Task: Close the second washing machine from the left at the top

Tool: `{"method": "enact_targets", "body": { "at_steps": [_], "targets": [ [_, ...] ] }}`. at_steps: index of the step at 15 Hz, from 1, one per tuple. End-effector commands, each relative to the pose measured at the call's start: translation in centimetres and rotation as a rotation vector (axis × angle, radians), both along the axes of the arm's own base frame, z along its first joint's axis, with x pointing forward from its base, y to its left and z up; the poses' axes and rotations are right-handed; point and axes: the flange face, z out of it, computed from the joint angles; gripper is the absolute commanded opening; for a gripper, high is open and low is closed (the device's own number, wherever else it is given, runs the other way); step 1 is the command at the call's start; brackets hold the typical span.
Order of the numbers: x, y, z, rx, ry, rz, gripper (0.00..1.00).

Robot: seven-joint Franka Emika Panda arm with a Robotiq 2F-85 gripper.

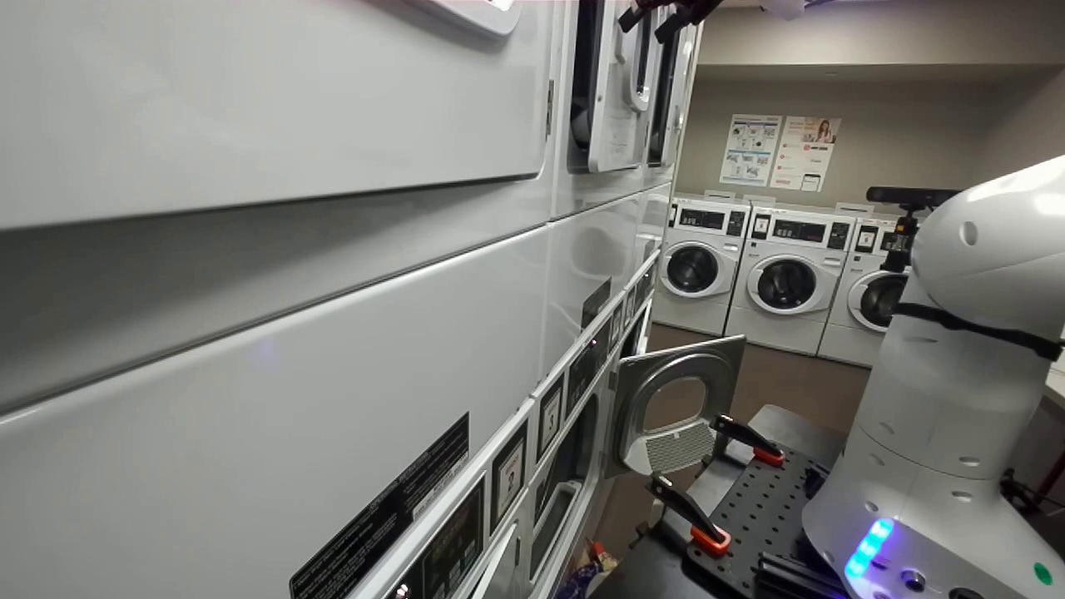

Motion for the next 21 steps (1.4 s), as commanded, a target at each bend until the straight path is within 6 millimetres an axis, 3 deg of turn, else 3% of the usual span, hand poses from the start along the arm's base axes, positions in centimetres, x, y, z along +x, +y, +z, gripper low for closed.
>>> {"method": "enact_targets", "body": {
  "at_steps": [1,15,17,21],
  "targets": [
    [0.8,0.0,0.3,-0.047,0.012,0.0,1.0],
    [3.7,0.5,0.8,0.071,0.021,0.024,1.0],
    [2.4,0.1,2.0,0.055,-0.007,0.002,1.0],
    [-2.1,-1.1,5.0,-0.006,-0.01,-0.031,1.0]
  ]
}}
